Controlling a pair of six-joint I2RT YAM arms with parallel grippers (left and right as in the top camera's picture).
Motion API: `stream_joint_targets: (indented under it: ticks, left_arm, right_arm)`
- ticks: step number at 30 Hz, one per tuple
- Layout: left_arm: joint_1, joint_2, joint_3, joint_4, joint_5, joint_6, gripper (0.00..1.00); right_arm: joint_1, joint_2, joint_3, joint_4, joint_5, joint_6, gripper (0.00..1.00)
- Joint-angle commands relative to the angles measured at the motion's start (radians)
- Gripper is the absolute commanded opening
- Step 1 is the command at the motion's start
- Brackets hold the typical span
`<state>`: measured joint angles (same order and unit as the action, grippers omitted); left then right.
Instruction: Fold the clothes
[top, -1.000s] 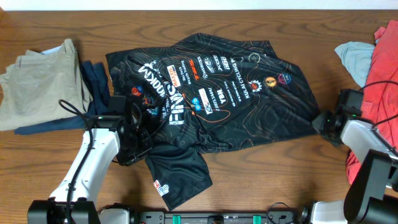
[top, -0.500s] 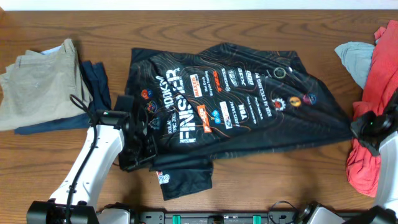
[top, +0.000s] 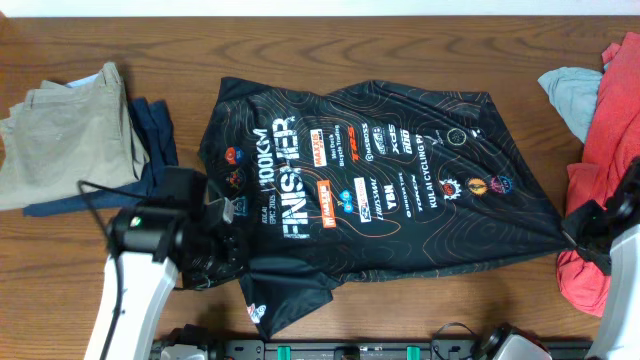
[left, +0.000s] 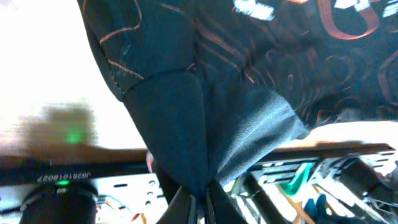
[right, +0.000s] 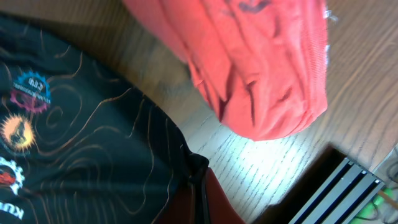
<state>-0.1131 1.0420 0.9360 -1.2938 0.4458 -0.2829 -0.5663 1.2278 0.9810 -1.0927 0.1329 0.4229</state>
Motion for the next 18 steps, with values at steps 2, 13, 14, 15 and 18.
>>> stream_joint_targets:
  ticks: [2,13,14,15,18]
  left_arm:
    - [0.010,-0.087,0.033,0.023,-0.021,-0.022,0.06]
    - [0.013,-0.089,0.033,0.190,-0.285,-0.230,0.06]
    - [0.013,-0.081,0.032,0.213,-0.317,-0.250,0.06]
    - [0.013,-0.071,0.032,0.240,-0.348,-0.267,0.06]
    - [0.013,-0.032,0.031,0.316,-0.365,-0.276,0.06]
  right_arm:
    - [-0.023,-0.050,0.046,0.003,0.011,-0.033,0.01]
    - [0.009,-0.007,0.056,0.121,-0.156,-0.132,0.01]
    - [0.013,0.009,0.056,0.135,-0.172,-0.133,0.01]
    - [0.018,0.027,0.056,0.147,-0.187,-0.133,0.01]
    - [0.042,0.078,0.056,0.178,-0.199,-0.136,0.01]
